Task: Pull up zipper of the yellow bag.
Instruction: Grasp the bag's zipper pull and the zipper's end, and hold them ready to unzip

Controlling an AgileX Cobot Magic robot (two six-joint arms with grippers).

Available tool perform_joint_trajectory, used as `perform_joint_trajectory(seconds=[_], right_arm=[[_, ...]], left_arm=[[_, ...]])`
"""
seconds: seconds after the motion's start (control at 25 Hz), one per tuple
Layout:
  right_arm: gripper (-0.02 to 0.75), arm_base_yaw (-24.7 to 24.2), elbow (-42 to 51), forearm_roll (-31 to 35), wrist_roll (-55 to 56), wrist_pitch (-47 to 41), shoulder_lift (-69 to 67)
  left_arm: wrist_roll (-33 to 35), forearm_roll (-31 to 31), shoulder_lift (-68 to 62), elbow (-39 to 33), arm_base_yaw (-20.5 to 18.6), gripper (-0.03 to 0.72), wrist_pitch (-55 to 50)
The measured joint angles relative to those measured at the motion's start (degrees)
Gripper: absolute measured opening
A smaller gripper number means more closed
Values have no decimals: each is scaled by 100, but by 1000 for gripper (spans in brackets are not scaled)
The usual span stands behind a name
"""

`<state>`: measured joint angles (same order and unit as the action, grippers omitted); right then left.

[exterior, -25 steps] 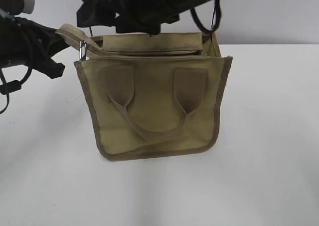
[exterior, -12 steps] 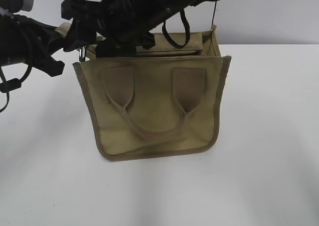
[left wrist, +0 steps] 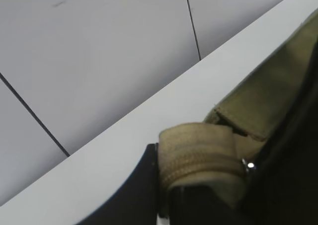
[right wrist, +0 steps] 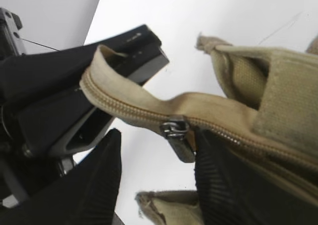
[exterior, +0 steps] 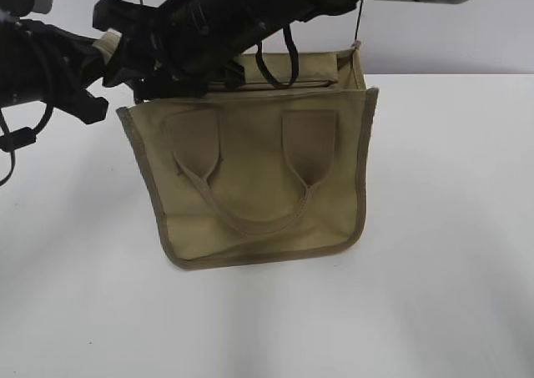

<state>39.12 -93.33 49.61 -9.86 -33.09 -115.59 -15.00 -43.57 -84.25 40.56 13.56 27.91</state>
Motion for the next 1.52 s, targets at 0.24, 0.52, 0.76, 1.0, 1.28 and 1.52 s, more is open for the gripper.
perform_joint_trajectory(seconds=[0.24, 0.52, 0.76, 1.0, 1.28, 1.52], right_arm=[[347, 17, -287, 5, 269, -55, -286], [291, 17, -317, 5, 417, 78, -386], [77, 17, -323, 5, 440, 107, -463], [65, 17, -323, -91, 427, -31, -435], [65, -31, -323, -621, 477, -794, -33], [65, -314, -323, -691, 584, -1407, 252]], left_arm=[[0, -11, 150, 0, 0, 1, 5], [0, -17, 168, 0, 0, 1, -7], [-86, -23, 168, 0, 0, 1, -7], [-88, -23, 168, 0, 0, 1, -25], [-104, -23, 179, 0, 0, 1, -30], [-108, -40, 196, 0, 6, 1, -25]])
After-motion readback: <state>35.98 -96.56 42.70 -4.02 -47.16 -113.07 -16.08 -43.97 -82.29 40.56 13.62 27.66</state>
